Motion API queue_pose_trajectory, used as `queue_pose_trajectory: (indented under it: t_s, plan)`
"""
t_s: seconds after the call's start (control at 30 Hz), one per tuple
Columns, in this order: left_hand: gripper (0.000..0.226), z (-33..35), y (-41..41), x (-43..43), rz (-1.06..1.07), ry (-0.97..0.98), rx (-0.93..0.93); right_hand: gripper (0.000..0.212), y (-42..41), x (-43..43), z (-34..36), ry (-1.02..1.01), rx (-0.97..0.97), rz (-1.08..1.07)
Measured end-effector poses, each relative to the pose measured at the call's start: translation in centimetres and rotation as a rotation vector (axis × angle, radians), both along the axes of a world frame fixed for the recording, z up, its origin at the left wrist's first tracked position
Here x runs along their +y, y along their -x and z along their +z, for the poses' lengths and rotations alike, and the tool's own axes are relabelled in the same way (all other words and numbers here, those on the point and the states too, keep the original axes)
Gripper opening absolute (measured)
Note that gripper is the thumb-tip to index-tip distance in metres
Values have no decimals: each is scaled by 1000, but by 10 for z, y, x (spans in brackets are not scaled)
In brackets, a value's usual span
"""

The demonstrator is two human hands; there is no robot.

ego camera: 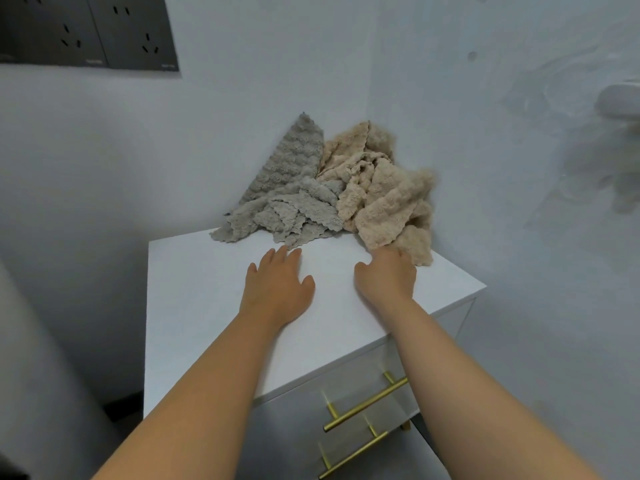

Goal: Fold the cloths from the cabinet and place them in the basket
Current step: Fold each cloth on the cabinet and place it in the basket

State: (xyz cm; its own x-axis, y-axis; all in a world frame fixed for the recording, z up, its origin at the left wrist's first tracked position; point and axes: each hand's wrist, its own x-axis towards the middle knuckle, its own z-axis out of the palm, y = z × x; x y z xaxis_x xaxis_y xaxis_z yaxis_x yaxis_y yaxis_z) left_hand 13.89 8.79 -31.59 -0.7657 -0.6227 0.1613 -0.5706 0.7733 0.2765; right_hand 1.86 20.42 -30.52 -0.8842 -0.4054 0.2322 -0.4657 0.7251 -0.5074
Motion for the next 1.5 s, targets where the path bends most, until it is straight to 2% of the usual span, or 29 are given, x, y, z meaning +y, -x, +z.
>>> queue_pose_trajectory:
  t_s: [0.1, 0.17, 0.27, 0.33, 0.4, 0.47, 0.53, 0.63, 0.7, 0.8, 0.9, 0.97, 1.0, 1.07, 1.13, 1.17, 1.2, 1.23, 1.3, 1.37, 1.43, 1.5]
  plan:
    - [62, 2, -3, 0, -1, -89, 173, 15, -11, 6, 3, 160, -36, 82]
    - [56, 7, -9, 0, 48, -245, 386, 19, -27, 9, 15, 309, -111, 224]
    - [45, 16, -25, 0, 187, -520, 696, 23, -49, 25, 47, 496, -344, 440]
    - [40, 18, -35, 1, 222, -629, 800, 19, -56, 37, 59, 577, -493, 540]
    - [34, 21, -42, 9, 197, -639, 804, 25, -55, 47, 56, 540, -403, 482]
    - [25, 21, -44, 20, 141, -631, 785, 33, -51, 53, 46, 380, -241, 374]
    - [21, 22, -46, 32, 48, -650, 730, 41, -45, 56, 33, 194, -228, 382]
    - [47, 19, -45, 43, -99, -598, 507, 51, -42, 58, 22, -82, -166, 458]
    - [58, 16, -41, 46, -132, -396, 372, 52, -41, 58, 21, -113, -99, 466]
    - [34, 14, -38, 43, -96, -193, 422, 50, -38, 58, 26, 27, -116, 424]
    - [6, 15, -38, 41, -40, -209, 548, 56, -31, 61, 29, 7, 5, 353]
    - [15, 19, -36, 40, 39, -378, 659, 65, -26, 64, 29, -28, -32, 347]
    - [20, 21, -34, 39, 88, -555, 762, 69, -26, 66, 28, 0, -102, 357]
    - [22, 29, -33, 34, 249, -1034, 1001, 74, -26, 68, 27, 94, -216, 395]
    - [15, 38, -38, 24, 407, -1486, 1242, 77, -26, 71, 27, 43, -232, 432]
    - [12, 39, -40, 17, 481, -1590, 1340, 73, -26, 72, 28, -27, -215, 444]
    - [11, 39, -43, 13, 541, -1573, 1400, 64, -26, 73, 30, -87, -186, 447]
    - [11, 38, -46, 9, 602, -1428, 1396, 51, -25, 74, 32, -106, -156, 436]
    - [17, 34, -53, 10, 690, -878, 1214, 33, -26, 75, 38, -60, -121, 399]
    - [27, 35, -56, 18, 609, -439, 1099, 25, -29, 75, 40, -26, -75, 374]
    - [27, 41, -54, 23, 401, -283, 1052, 26, -30, 73, 38, -35, 32, 348]
    - [28, 46, -48, 26, 189, -264, 874, 31, -28, 71, 35, -114, 138, 349]
